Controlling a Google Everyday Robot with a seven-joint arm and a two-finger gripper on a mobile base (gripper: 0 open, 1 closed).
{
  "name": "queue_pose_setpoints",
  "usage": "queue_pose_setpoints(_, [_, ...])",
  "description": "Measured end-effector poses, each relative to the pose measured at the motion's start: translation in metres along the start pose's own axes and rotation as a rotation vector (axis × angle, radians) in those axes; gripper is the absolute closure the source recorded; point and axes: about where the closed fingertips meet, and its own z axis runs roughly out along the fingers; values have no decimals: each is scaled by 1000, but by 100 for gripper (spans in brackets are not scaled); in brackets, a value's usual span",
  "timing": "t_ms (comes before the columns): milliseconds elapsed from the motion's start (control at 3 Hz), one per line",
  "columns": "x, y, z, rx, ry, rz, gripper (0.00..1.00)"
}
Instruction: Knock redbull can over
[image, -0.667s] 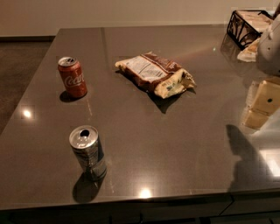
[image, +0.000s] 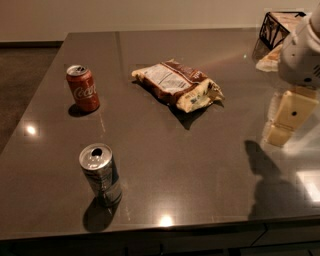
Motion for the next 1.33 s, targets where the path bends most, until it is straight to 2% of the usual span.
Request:
queue_pose_setpoints(333, [-39, 9, 15, -46, -121, -73, 0])
queue_pose_setpoints(667, [-98, 32, 34, -89, -318, -158, 0])
queue_pose_setpoints(1000, [-138, 60, 52, -150, -438, -223, 0])
queue_pose_setpoints(1333, [-166, 88, 65, -219, -501, -290, 0])
